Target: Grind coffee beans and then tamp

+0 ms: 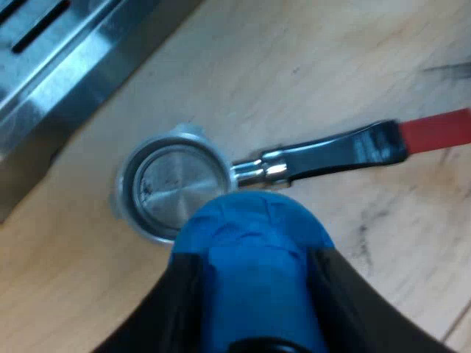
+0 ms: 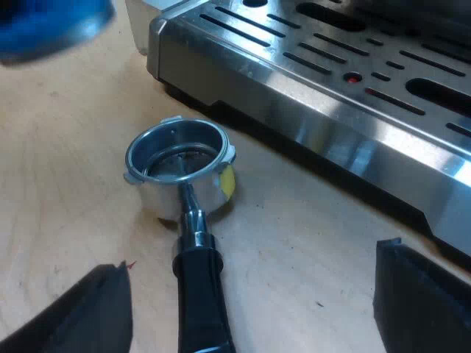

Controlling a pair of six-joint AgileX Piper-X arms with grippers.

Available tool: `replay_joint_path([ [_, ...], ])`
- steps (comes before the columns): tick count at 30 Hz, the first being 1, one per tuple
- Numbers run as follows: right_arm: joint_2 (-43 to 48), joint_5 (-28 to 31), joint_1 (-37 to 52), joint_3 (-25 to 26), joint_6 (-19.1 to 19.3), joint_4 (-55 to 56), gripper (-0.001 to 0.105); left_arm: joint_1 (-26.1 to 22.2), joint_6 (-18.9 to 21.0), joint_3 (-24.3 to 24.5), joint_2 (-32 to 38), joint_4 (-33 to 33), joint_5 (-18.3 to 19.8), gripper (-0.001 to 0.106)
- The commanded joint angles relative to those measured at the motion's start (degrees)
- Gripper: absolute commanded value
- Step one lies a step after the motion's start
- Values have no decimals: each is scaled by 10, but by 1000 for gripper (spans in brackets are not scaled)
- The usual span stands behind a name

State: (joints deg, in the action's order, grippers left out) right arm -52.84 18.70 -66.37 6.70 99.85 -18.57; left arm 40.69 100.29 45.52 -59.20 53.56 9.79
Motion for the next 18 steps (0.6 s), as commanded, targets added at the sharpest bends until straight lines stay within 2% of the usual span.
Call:
replay_joint_path([
  [1, 2, 3, -1, -1, 2, -7, 70, 2, -3, 4, -21, -13, -13, 0],
  [10, 2, -25, -1, -1, 2, -7, 70, 2, -3, 4, -71, -51, -18, 0],
  [18, 2, -27, -1, -1, 2, -9, 70, 0, -3, 4, -98, -65, -32, 0],
])
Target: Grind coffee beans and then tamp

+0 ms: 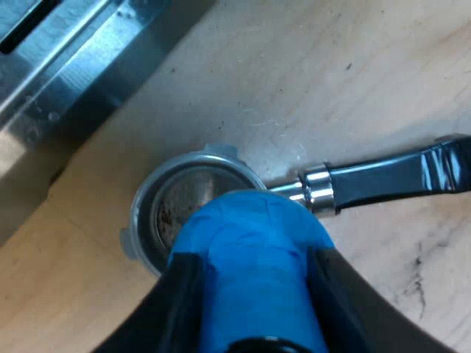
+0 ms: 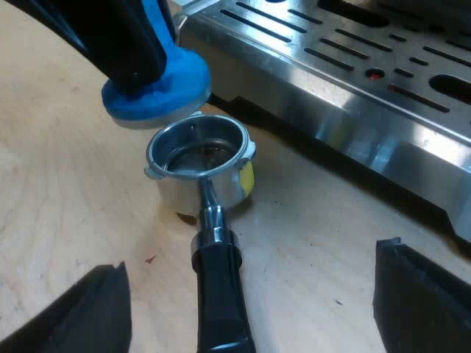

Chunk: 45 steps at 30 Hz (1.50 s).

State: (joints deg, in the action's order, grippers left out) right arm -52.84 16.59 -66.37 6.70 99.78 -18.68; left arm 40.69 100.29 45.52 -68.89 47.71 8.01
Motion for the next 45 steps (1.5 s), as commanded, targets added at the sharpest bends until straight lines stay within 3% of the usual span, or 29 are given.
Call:
replay_joint_path([
  [1, 2, -6, -1, -1, 2, -8, 70, 0, -3, 4, -3, -8, -15, 0],
  [32, 2, -6, -1, -1, 2, -8, 70, 0, -3, 4, -92, -33, -35, 0],
  [45, 2, -6, -1, -1, 2, -8, 70, 0, -3, 3, -94, -56, -36, 0],
])
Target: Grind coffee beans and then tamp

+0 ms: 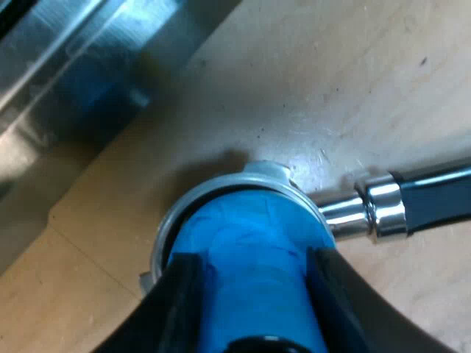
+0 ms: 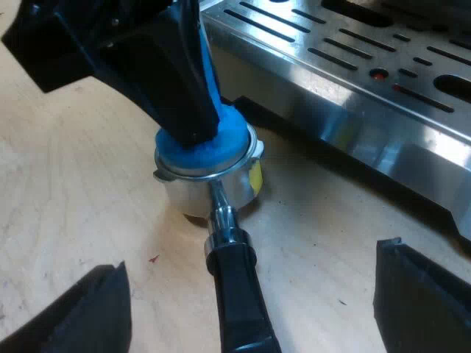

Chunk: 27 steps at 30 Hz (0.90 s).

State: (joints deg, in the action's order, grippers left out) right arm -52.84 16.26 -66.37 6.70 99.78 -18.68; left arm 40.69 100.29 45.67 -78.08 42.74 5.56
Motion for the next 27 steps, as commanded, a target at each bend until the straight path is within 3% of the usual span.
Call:
replay_joint_path([
  [1, 2, -3, -1, -1, 2, -8, 70, 0, -3, 2, -2, -6, -12, 0],
  [12, 2, -3, -1, -1, 2, -8, 70, 0, -3, 2, -2, -6, -33, 0],
  [27, 2, -3, -1, -1, 2, -8, 70, 0, -3, 2, -2, -5, -7, 0],
])
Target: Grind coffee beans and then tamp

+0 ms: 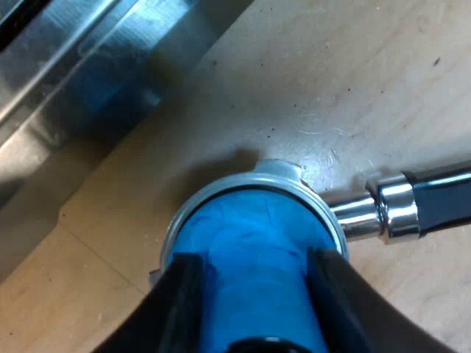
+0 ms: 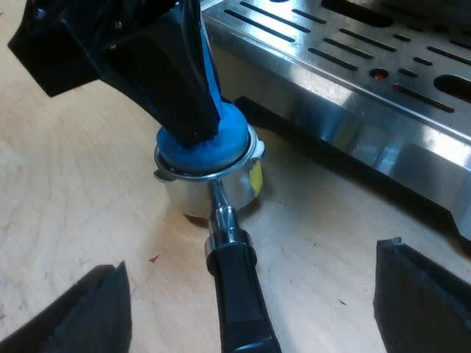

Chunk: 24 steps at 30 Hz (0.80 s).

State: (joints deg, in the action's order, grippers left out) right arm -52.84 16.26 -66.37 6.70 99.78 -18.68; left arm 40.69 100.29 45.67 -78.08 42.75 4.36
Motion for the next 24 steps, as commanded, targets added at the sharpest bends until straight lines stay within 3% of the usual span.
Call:
replay_joint_path([
  [1, 2, -3, -1, -1, 2, -8, 70, 0, -3, 2, -2, -5, 5, 0],
  [11, 2, -3, -1, -1, 2, -8, 70, 0, -3, -13, -13, -10, 6, 0],
  [15, 2, -3, -1, -1, 2, -8, 70, 0, -3, -14, -43, -10, 41, 0],
  [24, 2, -3, -1, -1, 2, -8, 70, 1, -3, -22, -77, -9, 44, 0],
])
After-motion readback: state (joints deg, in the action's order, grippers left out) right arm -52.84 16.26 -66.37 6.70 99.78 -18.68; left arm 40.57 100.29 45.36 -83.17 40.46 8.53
